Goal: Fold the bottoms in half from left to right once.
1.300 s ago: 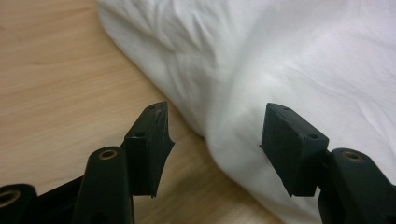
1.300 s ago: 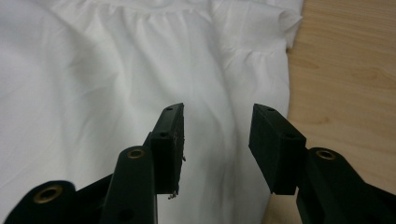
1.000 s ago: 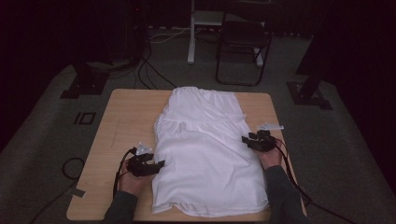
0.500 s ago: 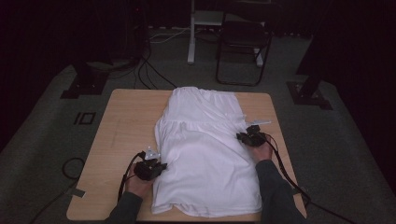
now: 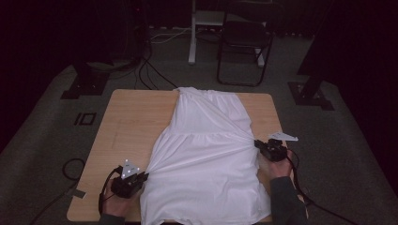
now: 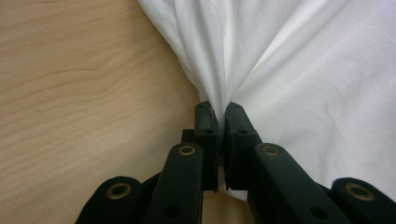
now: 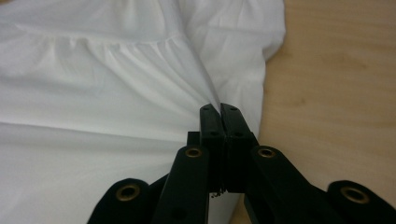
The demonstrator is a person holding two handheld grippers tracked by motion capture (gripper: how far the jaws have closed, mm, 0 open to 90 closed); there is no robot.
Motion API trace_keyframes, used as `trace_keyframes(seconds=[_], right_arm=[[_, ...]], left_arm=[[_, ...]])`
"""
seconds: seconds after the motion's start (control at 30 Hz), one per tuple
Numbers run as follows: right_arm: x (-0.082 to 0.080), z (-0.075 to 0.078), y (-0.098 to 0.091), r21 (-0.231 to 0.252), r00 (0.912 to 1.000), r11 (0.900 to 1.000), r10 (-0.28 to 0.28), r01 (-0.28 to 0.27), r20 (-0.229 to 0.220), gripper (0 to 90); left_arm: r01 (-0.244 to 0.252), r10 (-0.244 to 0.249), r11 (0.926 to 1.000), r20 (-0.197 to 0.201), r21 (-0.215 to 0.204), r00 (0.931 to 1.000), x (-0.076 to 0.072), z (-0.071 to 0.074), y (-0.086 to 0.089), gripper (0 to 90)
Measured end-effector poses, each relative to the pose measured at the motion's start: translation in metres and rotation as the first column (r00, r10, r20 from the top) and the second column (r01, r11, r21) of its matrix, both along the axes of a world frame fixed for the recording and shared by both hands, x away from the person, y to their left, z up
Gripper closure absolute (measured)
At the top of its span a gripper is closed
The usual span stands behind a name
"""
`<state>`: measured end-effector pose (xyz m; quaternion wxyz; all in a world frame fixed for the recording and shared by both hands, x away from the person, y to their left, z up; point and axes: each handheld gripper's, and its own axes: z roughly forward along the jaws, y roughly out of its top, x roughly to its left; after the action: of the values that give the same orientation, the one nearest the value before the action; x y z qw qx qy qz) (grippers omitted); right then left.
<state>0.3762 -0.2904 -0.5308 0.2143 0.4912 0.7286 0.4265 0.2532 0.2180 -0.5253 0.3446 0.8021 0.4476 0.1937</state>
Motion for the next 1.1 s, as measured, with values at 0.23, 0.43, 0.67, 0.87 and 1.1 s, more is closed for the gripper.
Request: trace_keyframes(seconds=[0.23,0.43,0.67,0.87,1.1], right_arm=[[0.002,-0.025,0.003,-0.089,0.9939,0.996,0.0,-0.009,-0.111,86.3],[0.008,-0.011,0.004,-0.063,0.9974,0.9974,0.032,-0.036,-0.064,56.7],[0.039,0.003,0.021,-0.036,0.9958,0.996,0.081,-0.082,-0.043,52.8],[0.067,-0.001,0.035,-0.011,0.9937,0.996,0.088,-0.089,-0.069,51.1],[0.096,-0.002,0.052,0.019,0.9903,0.996,0.089,-0.087,-0.107,49.6]], left_arm=[[0.008,-0.006,0.9982,0.04,-0.06,0.9992,0.005,0.003,0.001,58.0],[-0.04,0.046,0.9979,0.11,-0.05,0.9929,0.038,0.022,0.007,46.9],[-0.049,0.055,0.9966,0.092,-0.066,0.9942,0.111,0.027,-0.003,46.3],[-0.063,0.066,0.9952,0.029,-0.074,0.9974,0.153,0.016,-0.011,46.0],[-0.085,0.077,0.9929,-0.091,-0.083,0.9929,0.187,-0.009,-0.018,45.6]])
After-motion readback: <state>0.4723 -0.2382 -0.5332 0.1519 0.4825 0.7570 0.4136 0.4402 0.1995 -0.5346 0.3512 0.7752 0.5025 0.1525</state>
